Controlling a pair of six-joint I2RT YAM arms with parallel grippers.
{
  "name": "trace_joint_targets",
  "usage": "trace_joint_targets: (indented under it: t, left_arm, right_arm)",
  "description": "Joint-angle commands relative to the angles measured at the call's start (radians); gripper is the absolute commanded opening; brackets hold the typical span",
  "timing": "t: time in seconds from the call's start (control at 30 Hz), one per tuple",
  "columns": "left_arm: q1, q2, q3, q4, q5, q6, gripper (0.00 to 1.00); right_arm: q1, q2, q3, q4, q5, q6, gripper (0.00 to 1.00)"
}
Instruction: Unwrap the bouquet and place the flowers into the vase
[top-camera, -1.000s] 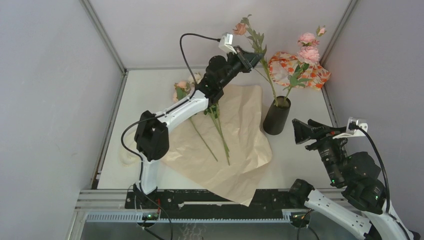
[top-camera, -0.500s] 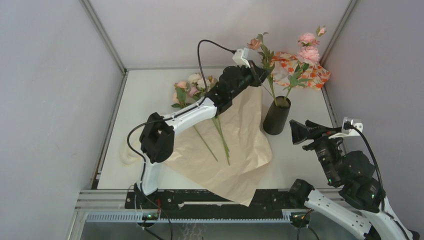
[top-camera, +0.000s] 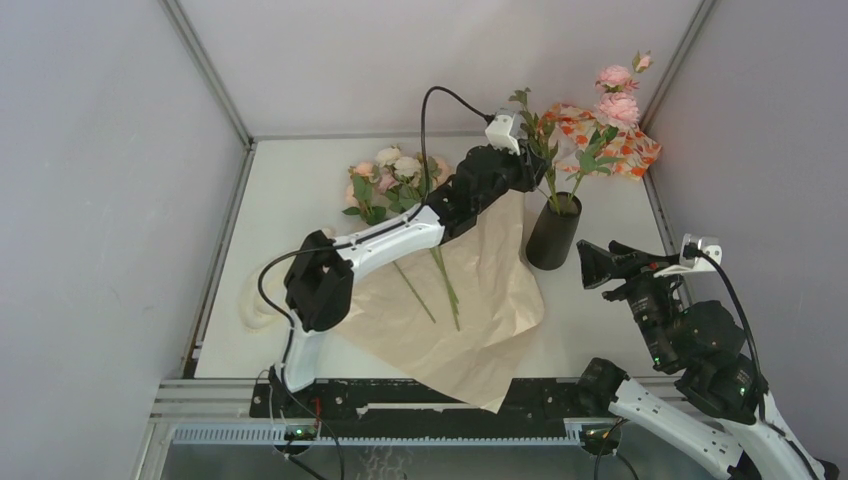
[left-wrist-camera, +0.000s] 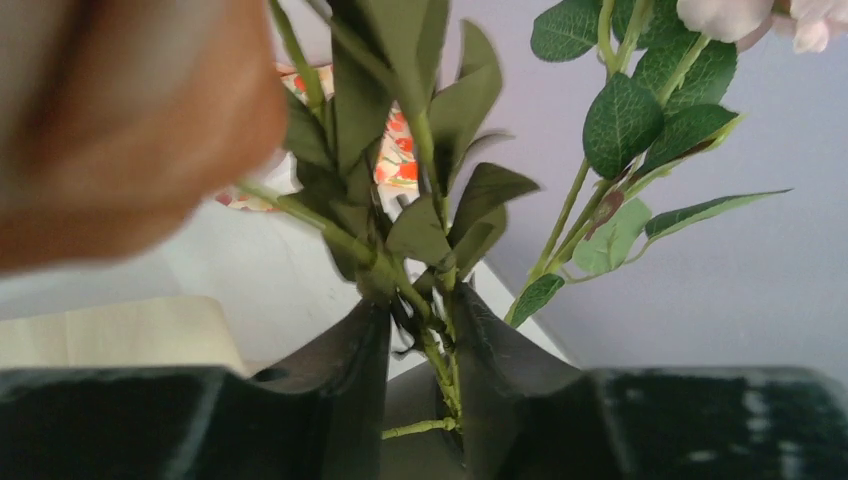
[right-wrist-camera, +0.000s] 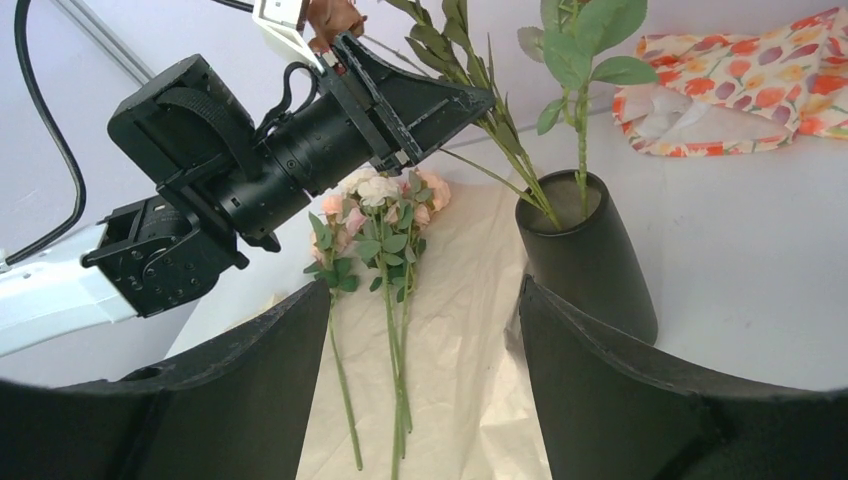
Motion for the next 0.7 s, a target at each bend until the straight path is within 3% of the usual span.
trace_joint_targets:
  t: [0.0, 0.17, 0.67]
  left_arm:
    - [-0.004, -0.065, 0.002, -0.019, -0.025, 0.037, 0.4]
    - [-0.005, -0.101, -0.007, -0.042, -0.033, 0.05, 0.54]
    - [-0.005, -0.421, -0.172, -0.055, 0.013, 0.059, 0.62]
  right_arm:
    - [0.005, 0.014, -0.01, 0.031, 0.009, 0.009, 0.79]
    - [0.006, 0.027, -0.015, 0.041, 0.002, 0.01, 0.79]
    - [0.006, 0.054, -0.016, 0.058, -0.018, 0.01, 0.79]
